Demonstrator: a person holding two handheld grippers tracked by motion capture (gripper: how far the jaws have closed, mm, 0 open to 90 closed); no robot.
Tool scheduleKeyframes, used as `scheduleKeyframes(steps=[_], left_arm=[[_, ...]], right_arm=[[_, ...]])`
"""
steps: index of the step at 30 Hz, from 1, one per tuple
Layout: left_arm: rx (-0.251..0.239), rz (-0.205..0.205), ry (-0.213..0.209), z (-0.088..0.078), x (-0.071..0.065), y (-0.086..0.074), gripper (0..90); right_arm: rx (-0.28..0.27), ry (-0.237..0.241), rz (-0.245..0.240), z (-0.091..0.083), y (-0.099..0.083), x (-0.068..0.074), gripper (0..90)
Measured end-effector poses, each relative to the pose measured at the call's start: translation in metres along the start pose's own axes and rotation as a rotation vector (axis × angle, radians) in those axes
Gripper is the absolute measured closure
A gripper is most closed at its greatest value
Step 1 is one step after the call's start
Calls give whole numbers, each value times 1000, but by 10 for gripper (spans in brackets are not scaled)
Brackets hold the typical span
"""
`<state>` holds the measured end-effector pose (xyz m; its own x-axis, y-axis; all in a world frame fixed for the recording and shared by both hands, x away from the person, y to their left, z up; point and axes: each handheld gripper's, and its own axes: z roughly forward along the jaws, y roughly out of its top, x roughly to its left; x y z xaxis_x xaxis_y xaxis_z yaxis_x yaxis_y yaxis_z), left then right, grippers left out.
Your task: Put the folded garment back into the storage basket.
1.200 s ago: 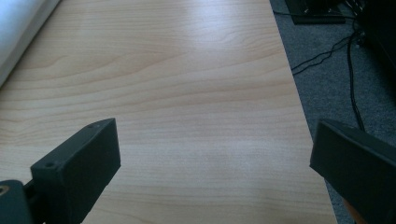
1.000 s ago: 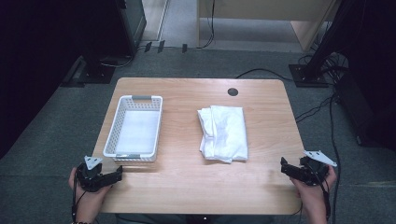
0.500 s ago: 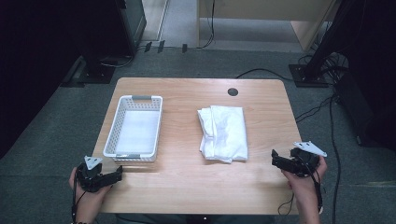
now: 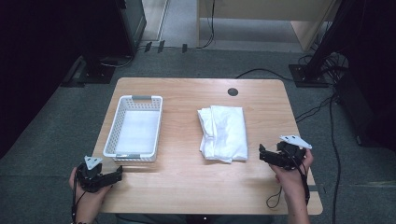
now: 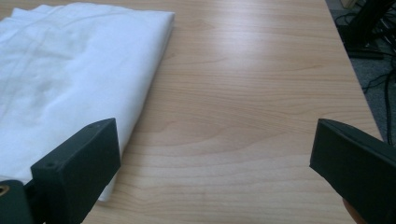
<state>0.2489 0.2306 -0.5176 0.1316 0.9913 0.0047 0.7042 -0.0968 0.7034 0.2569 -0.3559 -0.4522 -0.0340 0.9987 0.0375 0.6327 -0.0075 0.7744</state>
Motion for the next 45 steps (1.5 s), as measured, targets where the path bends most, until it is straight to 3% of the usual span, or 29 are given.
scheduleKeyframes(steps=[17,21,27,32,45], left_arm=[[0,1,-1,0,0,0,0],[0,2,-2,0,0,0,0],[0,2,-2,0,0,0,0],[0,1,-1,0,0,0,0],[0,2,-1,0,0,0,0]], right_arm=[[10,63,-50,19,13,49,9],[12,75,-37,24,15,59,9],[17,77,-37,30,20,72,9],[18,50,-40,34,23,83,8],[23,67,-33,44,26,100,5]])
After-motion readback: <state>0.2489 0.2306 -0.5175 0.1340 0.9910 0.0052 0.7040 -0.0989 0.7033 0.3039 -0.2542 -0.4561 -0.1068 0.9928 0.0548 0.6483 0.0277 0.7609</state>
